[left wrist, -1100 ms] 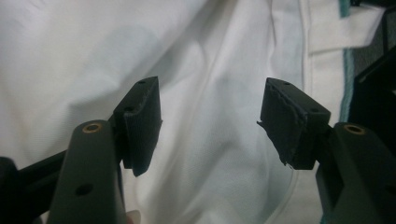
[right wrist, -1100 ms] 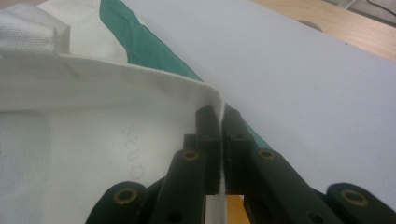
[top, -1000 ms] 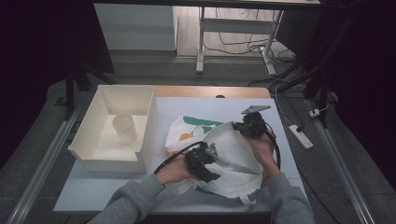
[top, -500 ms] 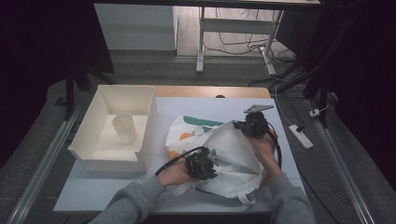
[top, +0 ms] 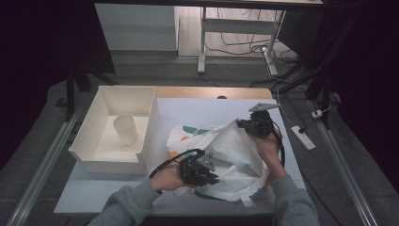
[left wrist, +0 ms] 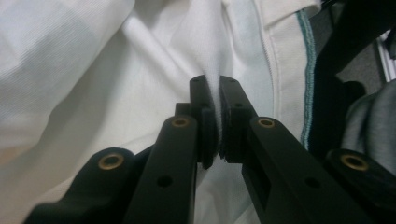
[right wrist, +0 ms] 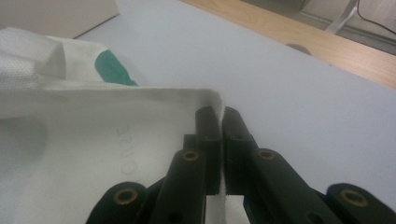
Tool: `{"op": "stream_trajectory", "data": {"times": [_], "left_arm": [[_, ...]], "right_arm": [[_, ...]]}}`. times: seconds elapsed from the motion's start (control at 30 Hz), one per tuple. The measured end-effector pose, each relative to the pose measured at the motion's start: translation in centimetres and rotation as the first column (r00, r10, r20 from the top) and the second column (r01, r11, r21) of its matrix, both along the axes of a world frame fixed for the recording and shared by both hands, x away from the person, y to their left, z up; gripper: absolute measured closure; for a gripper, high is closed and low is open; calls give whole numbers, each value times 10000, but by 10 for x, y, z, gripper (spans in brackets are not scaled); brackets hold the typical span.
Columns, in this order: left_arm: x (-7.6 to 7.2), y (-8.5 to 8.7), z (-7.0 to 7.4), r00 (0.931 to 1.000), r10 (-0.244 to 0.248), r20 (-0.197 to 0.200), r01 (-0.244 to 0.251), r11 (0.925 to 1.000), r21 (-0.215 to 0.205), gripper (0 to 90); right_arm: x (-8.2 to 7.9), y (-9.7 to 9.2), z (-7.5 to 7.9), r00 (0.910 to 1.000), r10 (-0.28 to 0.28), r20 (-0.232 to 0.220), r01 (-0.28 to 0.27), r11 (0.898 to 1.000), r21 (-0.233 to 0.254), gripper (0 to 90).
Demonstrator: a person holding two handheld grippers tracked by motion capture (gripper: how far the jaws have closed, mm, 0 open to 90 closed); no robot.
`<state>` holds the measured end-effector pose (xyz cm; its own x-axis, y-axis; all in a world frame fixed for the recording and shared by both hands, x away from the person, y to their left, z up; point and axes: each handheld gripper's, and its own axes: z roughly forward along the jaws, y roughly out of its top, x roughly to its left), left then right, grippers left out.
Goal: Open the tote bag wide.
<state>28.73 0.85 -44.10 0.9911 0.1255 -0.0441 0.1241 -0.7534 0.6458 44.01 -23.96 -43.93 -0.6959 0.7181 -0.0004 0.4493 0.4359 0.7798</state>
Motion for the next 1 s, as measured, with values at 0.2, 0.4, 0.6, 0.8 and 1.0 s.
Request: {"op": "stream_trajectory", "data": {"times": [0.2,0.4,0.6,0.8,1.0], "left_arm": [[-4,2,7,9992,-386,-87,383,9988,-317,846],[1,1,3,9991,-344,-261,335,9989,-314,846],[4,0,-2,9991,-214,-372,201,9992,-346,843],[6,0,-3,9988,-181,-445,163,9991,-395,840],[8,1,-3,9983,-180,-562,155,9989,-450,838]], "right_arm": [[2,-5,-1,9994,-323,84,324,9994,-147,869],[17,-17,-25,9937,-939,-609,919,9952,-336,870],[24,-14,-43,9906,-894,-1039,835,9947,-598,856],[6,-11,-20,9947,-989,-287,970,9934,-611,584],[-41,-9,22,9981,-73,619,72,10000,11,469]]}}
